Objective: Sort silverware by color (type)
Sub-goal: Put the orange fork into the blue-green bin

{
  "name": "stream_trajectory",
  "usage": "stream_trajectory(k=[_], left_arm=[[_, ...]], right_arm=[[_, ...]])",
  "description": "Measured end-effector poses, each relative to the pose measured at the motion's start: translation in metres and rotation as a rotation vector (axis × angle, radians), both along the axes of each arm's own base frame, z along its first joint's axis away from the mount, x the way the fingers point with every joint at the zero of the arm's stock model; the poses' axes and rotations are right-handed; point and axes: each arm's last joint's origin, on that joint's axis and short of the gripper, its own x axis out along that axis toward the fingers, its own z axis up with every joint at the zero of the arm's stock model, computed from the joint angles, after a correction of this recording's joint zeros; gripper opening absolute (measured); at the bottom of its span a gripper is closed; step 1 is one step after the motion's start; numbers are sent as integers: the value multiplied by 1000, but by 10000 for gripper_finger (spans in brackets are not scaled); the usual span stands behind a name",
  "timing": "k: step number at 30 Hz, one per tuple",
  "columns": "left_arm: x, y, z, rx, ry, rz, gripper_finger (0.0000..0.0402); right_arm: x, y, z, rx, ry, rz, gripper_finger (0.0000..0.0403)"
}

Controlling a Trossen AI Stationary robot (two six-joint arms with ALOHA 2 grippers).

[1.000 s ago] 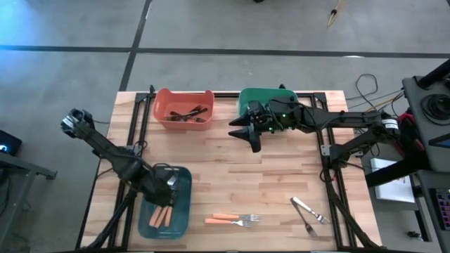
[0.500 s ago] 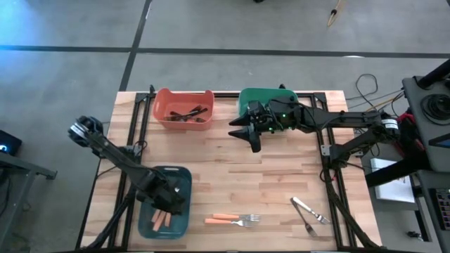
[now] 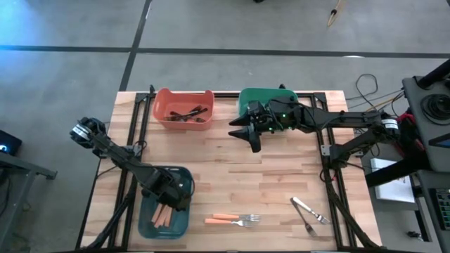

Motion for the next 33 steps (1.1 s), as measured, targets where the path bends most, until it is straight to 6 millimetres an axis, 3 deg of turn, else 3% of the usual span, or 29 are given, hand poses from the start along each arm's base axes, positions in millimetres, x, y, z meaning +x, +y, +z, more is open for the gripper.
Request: stream_trajectory(k=[26,33], left_arm=[[1,0,-9,48,35,-11,38],[1,0,-9,52,40,-15,66]], right_arm=[[0,0,0,-13,0,2,199],[0,0,0,-9,0,2,199]])
